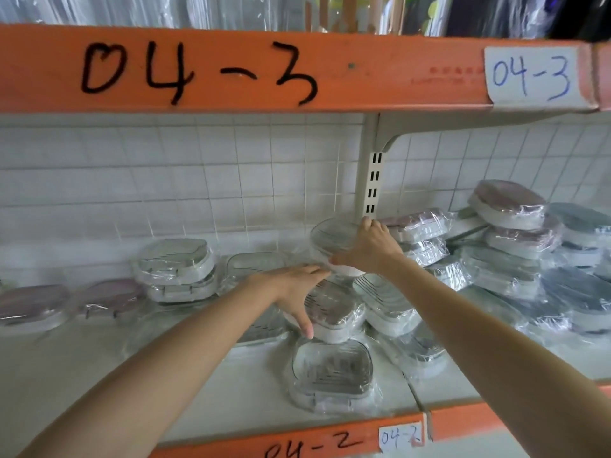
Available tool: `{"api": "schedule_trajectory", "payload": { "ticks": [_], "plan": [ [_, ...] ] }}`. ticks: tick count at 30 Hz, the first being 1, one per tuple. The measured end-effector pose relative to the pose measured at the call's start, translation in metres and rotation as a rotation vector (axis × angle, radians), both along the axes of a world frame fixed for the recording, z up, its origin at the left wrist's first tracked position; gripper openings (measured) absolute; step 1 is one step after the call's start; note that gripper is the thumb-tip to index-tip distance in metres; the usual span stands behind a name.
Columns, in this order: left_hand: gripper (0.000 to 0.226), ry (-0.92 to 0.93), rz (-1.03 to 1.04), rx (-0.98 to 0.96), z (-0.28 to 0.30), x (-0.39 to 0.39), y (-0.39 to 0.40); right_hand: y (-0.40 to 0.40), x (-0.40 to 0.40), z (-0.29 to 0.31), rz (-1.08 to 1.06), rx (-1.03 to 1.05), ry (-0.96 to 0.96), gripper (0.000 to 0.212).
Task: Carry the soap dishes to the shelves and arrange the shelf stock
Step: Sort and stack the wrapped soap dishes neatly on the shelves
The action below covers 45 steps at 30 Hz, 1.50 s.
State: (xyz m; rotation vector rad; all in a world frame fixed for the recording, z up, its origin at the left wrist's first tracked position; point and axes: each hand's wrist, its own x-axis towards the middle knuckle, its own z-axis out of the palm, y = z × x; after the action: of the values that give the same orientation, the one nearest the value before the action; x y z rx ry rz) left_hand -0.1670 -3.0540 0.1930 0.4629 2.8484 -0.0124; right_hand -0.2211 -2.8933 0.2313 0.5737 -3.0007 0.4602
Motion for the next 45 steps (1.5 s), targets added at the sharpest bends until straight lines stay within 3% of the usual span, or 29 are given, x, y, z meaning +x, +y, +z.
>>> {"api": "schedule_trajectory", "payload": {
  "ticks": [12,20,27,30,38,45],
  "plan": [
    [0.115,0.090,0.061,0.012,0.007,0.018,0.008,0.029,0.008,0.010,0.027,0.069,0.144,0.101],
    [0.106,0.193,0.321,0.045,0.014,0.058,-0.007,0.020,0.022,0.010,0.095,0.033,0.146,0.104],
    [0.115,0.371,0.604,0.126,-0.006,0.120,-0.018,0.001,0.040,-0.017,0.214,-0.079,0.143,0.092],
    [0.118,0.345,0.710,0.148,-0.011,0.144,-0.018,0.001,0.055,-0.025,0.255,-0.075,0.145,0.093],
    [0.114,0.326,0.728,0.078,0.002,0.179,-0.004,0.021,0.087,-0.024,0.268,-0.111,0.146,0.089],
    [0.117,0.314,0.707,0.112,-0.023,0.227,0.023,0.051,0.146,-0.046,0.199,-0.181,0.089,0.092]
  ]
}}
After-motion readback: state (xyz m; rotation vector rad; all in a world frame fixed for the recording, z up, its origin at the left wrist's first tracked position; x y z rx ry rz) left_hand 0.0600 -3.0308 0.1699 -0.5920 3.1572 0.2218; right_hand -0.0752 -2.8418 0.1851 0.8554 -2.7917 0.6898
